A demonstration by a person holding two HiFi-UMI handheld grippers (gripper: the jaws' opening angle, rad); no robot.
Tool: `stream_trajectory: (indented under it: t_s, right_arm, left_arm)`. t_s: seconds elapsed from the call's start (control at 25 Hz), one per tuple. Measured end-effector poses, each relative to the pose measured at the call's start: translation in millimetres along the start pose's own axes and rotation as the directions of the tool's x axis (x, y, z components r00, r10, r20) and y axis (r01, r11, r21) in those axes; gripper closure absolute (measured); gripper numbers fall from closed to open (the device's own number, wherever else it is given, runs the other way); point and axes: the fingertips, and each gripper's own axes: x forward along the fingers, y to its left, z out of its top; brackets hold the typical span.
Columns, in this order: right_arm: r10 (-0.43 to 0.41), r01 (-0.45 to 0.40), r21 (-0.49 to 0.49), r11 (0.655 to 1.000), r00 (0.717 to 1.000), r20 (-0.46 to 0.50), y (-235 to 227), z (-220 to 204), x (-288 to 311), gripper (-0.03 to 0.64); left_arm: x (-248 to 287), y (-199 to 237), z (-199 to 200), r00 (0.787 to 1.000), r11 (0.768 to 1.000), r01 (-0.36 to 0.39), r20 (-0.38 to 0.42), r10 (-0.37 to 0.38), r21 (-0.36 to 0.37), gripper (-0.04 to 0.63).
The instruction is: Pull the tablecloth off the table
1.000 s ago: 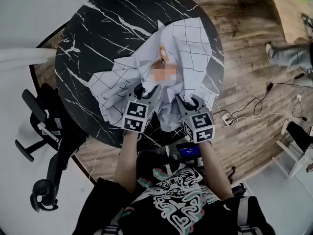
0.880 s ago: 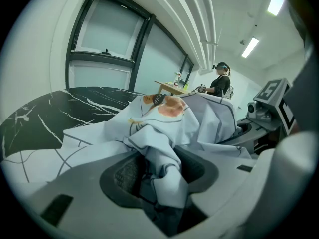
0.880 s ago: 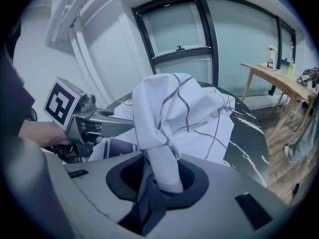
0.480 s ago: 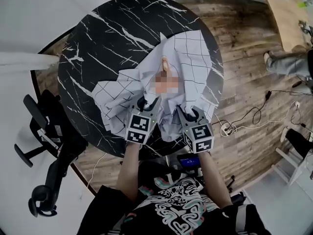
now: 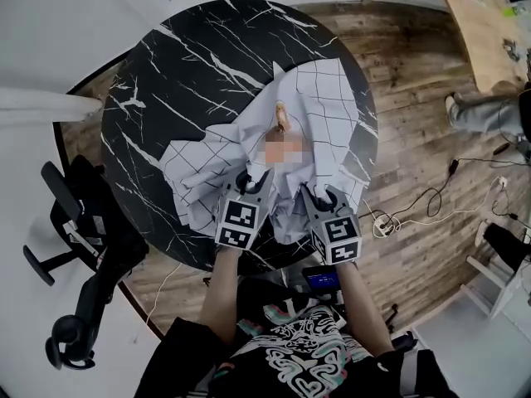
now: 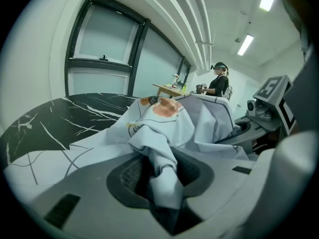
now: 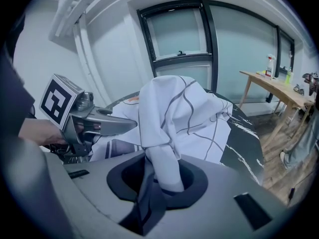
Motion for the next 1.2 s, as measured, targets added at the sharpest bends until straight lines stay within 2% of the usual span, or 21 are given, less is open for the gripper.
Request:
stream_trajectory:
  t_s: [0.76,1.2]
  right_arm:
    - [0.016,-0.015,-0.026,1.0,0.999,0.034,5,8,-14,0.54]
    - [0.049,-0.045,-0.054,0.998,0.997,0.065,14,18,-32,0.546]
  left_arm:
    - [-13,-9,7,1.0,1.0,-0.009,0.015,0.009,0.019,0.491]
    - [-35,-18,16,0.998,0.999,-0.046,0.041,0.045,0.022,0.495]
